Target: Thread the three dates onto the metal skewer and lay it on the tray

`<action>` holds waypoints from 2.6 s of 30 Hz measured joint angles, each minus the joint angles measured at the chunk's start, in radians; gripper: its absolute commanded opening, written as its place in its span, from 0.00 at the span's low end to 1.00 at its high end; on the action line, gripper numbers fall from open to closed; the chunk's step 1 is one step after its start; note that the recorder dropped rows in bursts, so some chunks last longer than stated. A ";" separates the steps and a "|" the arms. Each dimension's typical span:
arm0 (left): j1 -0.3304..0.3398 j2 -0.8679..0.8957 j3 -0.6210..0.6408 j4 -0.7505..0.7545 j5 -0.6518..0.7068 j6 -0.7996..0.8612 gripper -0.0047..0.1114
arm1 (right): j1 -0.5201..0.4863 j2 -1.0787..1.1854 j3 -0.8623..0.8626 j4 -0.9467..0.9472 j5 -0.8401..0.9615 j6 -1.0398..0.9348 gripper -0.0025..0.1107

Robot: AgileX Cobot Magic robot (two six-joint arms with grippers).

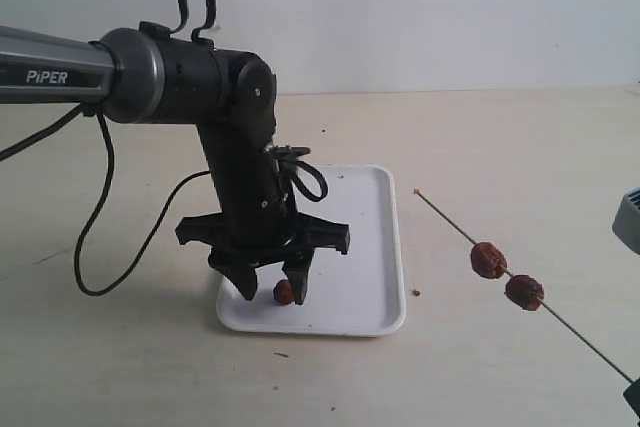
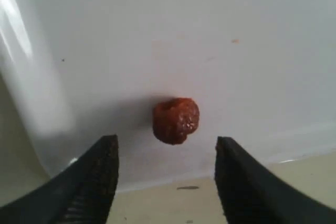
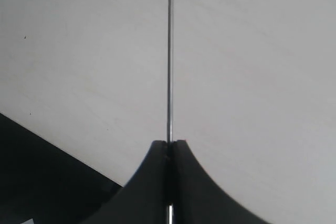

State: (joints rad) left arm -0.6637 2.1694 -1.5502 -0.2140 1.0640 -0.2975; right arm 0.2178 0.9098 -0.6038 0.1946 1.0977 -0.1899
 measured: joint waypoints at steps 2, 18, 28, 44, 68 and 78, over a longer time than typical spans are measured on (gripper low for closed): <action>0.002 0.004 0.000 0.000 0.003 -0.006 0.52 | 0.000 0.000 0.000 0.000 0.000 0.000 0.02; 0.004 0.047 -0.006 -0.006 -0.029 -0.018 0.52 | 0.000 0.000 0.000 0.002 0.000 -0.003 0.02; 0.004 0.051 -0.017 -0.006 -0.027 -0.020 0.39 | 0.000 0.000 0.000 0.002 -0.014 -0.003 0.02; 0.006 0.057 -0.020 -0.006 -0.037 -0.018 0.33 | 0.000 0.000 0.000 0.002 -0.015 -0.003 0.02; 0.006 0.057 -0.020 -0.003 -0.037 -0.014 0.26 | 0.000 0.000 0.000 0.002 -0.020 -0.003 0.02; 0.006 0.057 -0.022 0.001 -0.037 0.085 0.25 | 0.000 0.000 0.000 0.002 -0.020 -0.003 0.02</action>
State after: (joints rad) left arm -0.6579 2.2264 -1.5726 -0.2130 1.0270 -0.2126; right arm 0.2178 0.9098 -0.6038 0.1963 1.0782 -0.1924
